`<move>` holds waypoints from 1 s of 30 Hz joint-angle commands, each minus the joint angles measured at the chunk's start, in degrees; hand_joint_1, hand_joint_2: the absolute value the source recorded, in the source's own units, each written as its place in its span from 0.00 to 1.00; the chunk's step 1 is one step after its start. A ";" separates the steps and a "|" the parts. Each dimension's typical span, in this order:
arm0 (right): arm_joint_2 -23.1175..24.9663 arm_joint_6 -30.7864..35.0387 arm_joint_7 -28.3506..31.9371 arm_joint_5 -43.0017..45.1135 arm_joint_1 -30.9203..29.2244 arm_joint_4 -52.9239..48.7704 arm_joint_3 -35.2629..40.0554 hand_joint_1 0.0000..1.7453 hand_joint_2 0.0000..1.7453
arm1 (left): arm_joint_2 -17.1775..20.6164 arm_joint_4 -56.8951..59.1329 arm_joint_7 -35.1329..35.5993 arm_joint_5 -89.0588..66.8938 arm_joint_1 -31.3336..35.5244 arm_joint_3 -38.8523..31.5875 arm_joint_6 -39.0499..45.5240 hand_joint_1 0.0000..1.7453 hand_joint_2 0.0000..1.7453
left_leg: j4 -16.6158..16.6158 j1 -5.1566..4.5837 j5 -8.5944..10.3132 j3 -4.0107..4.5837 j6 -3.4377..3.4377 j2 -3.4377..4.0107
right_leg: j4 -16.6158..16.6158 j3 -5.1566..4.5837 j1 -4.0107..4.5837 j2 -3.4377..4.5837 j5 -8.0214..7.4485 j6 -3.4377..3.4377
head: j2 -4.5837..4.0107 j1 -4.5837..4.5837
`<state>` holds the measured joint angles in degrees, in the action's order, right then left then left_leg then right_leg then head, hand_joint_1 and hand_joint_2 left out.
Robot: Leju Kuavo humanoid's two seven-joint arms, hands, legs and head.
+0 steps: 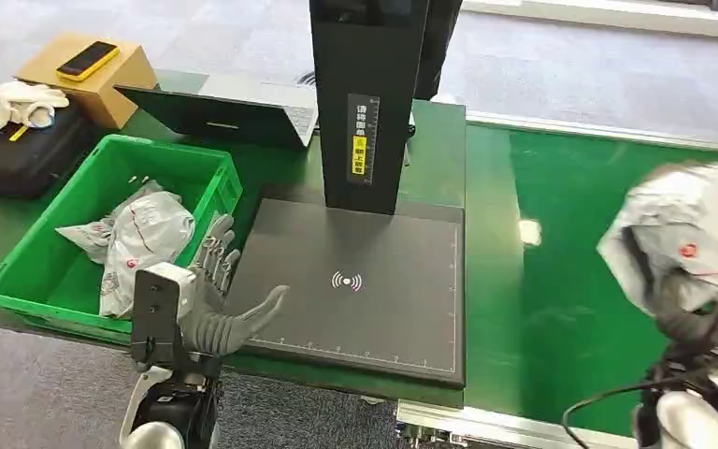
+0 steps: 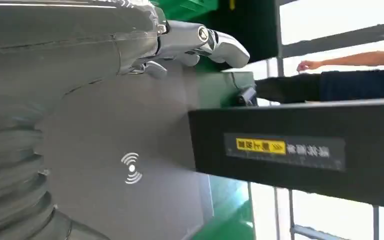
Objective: Moved the parcel from conveyor to table for the left to box.
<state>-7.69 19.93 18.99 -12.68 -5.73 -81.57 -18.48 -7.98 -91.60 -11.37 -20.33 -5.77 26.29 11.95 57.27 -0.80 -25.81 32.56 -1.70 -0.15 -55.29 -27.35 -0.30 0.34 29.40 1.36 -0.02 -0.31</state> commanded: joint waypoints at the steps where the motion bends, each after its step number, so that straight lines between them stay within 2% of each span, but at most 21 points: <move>1: 5.14 -4.38 -3.61 2.22 -10.13 -6.65 31.70 1.00 1.00 | -0.01 5.26 -0.53 -0.36 3.34 0.26 -1.32 0.00 1.00 | -0.02 -0.01 0.00 -0.02 0.17 0.45 | -0.17 -0.22 -0.02 0.44 -0.07 -0.07 | -0.02 0.04; 2: 5.20 -5.39 -4.14 2.88 -10.83 -6.23 33.63 1.00 1.00 | 0.28 5.33 -0.59 -0.33 3.43 0.63 -1.49 0.00 1.00 | -0.09 -0.03 0.02 -0.11 0.30 0.68 | -0.20 -0.25 -0.04 0.67 -0.11 -0.12 | -0.02 0.05; 3: 5.23 -7.40 -5.04 4.10 -11.56 -5.43 35.21 1.00 1.00 | 0.57 5.60 -0.63 -0.25 3.62 0.98 -1.64 0.00 1.00 | -0.06 0.00 0.05 -0.08 0.25 0.46 | -0.17 -0.20 -0.01 0.46 -0.08 -0.09 | -0.02 0.07; 7: 5.36 -11.78 -6.56 7.01 -14.54 0.81 41.37 1.00 1.00 | 1.62 7.36 -1.31 1.19 4.53 2.55 -1.60 0.00 1.00 | -0.14 0.02 0.09 -0.17 0.32 0.38 | -0.10 -0.10 -0.02 0.36 -0.05 -0.14 | -0.02 0.04; 14: 5.60 -14.61 -7.72 11.07 -18.54 8.82 49.53 1.00 1.00 | 2.24 8.51 -1.64 3.14 6.20 4.33 -0.62 0.00 1.00 | -0.26 0.01 0.15 -0.19 0.37 0.38 | -0.02 -0.04 -0.07 0.37 -0.09 -0.18 | -0.02 0.04; 19: 4.58 -14.92 -9.63 13.00 -18.65 13.33 51.96 1.00 1.00 | 2.65 8.13 -1.06 3.55 6.28 4.93 -0.52 0.00 1.00 | -0.16 0.03 0.11 -0.14 0.30 0.10 | -0.02 0.01 -0.03 0.11 -0.01 -0.17 | 0.00 0.04; 30: 4.57 -14.92 -9.63 13.00 -18.85 13.28 51.91 1.00 1.00 | 2.70 8.15 -1.06 3.55 6.25 4.92 -0.51 0.00 1.00 | -0.07 0.02 0.10 -0.02 0.25 0.01 | -0.10 -0.09 -0.04 0.03 0.03 -0.15 | -0.02 0.04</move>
<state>-3.30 5.07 9.38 0.00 -22.07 -73.53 30.93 -7.78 -86.97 -12.83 -17.03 -1.67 29.59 11.54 57.27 -0.79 -25.74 32.62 -1.57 -0.20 -55.44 -27.49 -0.34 0.34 29.45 1.24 -0.04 -0.26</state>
